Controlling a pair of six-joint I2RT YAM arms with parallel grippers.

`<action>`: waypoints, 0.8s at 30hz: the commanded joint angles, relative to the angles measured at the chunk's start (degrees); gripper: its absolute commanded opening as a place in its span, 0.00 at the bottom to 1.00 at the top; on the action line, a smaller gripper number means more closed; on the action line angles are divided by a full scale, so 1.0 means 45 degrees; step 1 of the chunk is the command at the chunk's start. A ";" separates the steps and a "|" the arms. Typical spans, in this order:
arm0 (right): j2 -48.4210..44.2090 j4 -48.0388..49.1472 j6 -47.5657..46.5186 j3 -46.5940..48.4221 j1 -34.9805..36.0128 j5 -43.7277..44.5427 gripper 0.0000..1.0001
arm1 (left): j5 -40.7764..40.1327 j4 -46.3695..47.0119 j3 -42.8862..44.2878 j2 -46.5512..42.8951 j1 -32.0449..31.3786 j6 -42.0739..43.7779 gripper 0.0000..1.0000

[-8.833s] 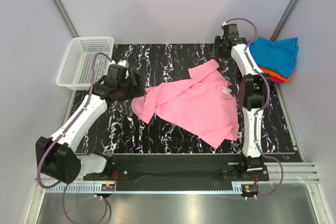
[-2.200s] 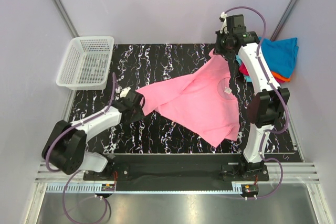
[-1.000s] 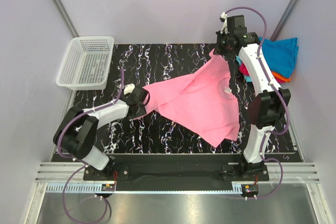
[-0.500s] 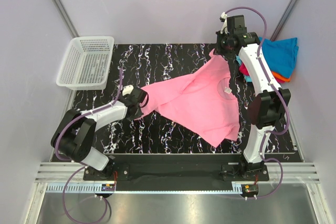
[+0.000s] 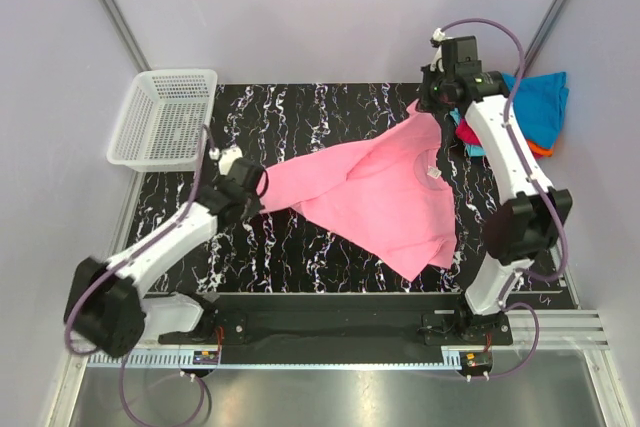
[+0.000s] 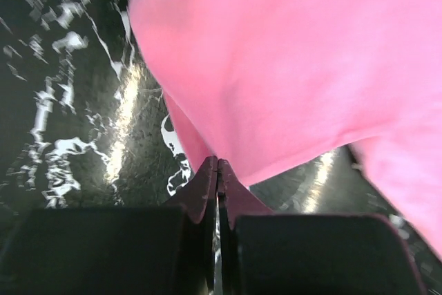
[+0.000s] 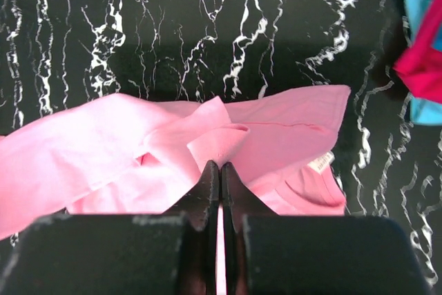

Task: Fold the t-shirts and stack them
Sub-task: Flatten the tshirt out

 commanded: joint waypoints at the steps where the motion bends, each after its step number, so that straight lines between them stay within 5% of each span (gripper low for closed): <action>1: -0.2517 0.0361 0.0315 -0.0414 0.0069 0.1233 0.00 | -0.0618 -0.0934 0.1642 -0.2356 0.0031 0.0791 0.00; 12: -0.6871 -0.1162 -0.0073 0.0579 0.0069 0.2717 0.00 | -0.2295 -0.3690 0.6720 -0.5973 0.0324 0.2645 0.00; 24: -0.8634 -0.1728 -0.1774 0.3938 0.0069 0.1918 0.00 | -0.2281 -0.2208 0.9907 -0.7068 0.0344 0.4481 0.00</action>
